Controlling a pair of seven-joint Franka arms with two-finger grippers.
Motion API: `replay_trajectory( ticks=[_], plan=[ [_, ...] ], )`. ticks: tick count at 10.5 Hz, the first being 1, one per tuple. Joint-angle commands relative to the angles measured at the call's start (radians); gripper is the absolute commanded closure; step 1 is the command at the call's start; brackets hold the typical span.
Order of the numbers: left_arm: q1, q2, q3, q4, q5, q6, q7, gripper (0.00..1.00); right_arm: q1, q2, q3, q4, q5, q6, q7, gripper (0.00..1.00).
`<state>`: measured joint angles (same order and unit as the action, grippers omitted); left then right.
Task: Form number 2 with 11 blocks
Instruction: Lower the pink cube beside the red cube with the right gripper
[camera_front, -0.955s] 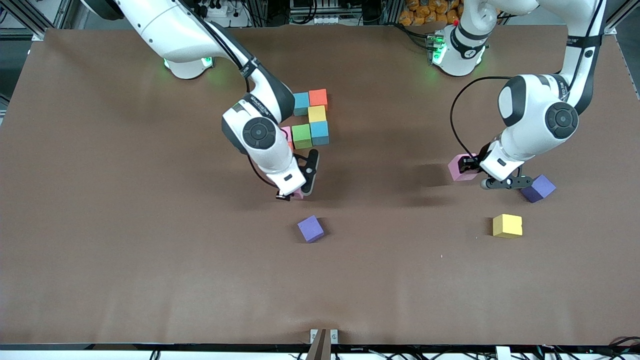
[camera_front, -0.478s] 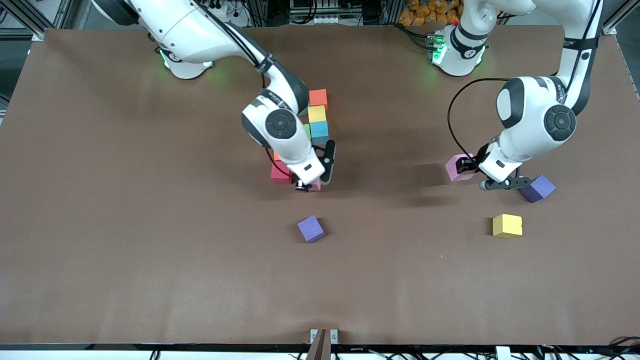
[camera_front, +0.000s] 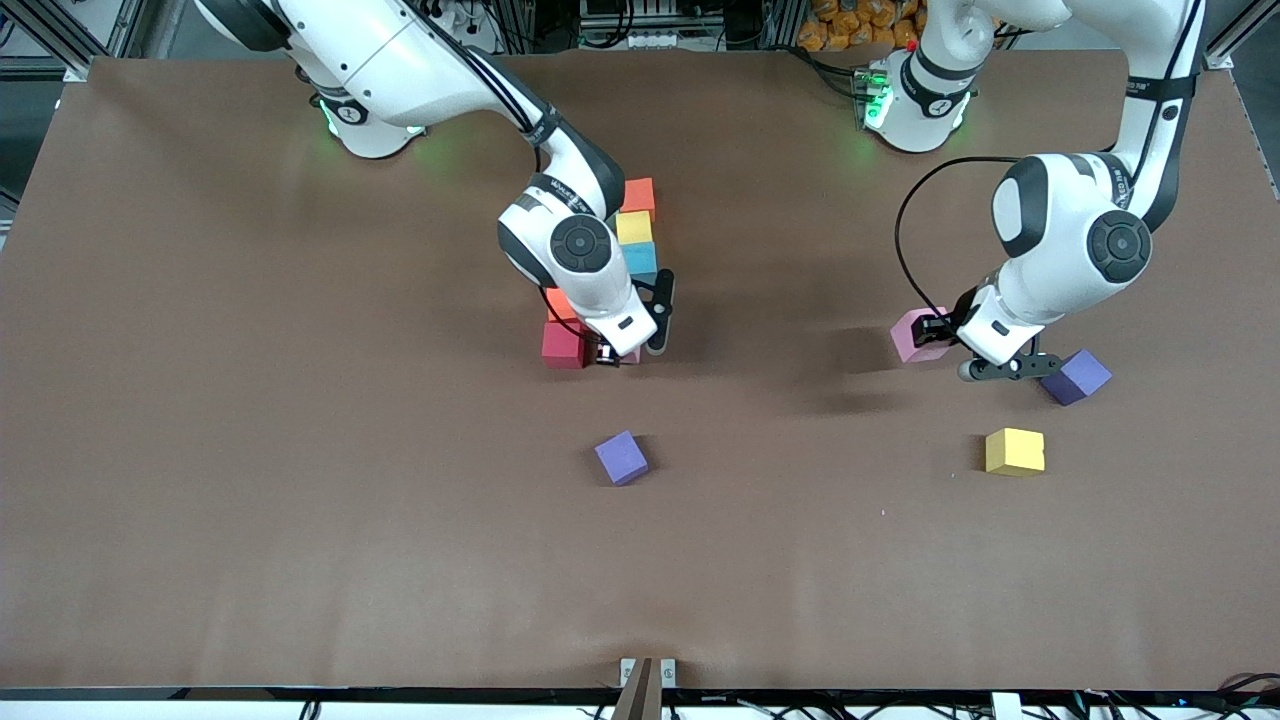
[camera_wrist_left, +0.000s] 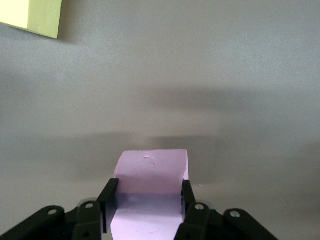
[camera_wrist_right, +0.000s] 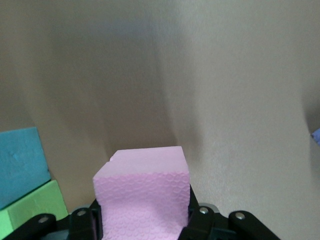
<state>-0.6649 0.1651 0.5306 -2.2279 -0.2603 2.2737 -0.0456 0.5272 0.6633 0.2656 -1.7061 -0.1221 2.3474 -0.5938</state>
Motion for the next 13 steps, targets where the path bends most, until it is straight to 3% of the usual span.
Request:
replay_trajectory(
  ticks=[1, 12, 13],
  plan=[
    [-0.004, 0.013, 0.003, 0.019, -0.020, -0.017, -0.013, 1.00, 0.020, -0.062, -0.037, -0.073, -0.022, 0.004, 0.009, 0.75],
    [-0.004, 0.025, 0.003, 0.025, -0.027, -0.016, -0.011, 1.00, 0.020, -0.059, -0.052, -0.102, -0.074, 0.069, -0.004, 0.74],
    [-0.004, 0.025, 0.003, 0.025, -0.027, -0.016, -0.011, 1.00, 0.019, -0.057, -0.052, -0.107, -0.074, 0.082, -0.003, 0.69]
  ],
)
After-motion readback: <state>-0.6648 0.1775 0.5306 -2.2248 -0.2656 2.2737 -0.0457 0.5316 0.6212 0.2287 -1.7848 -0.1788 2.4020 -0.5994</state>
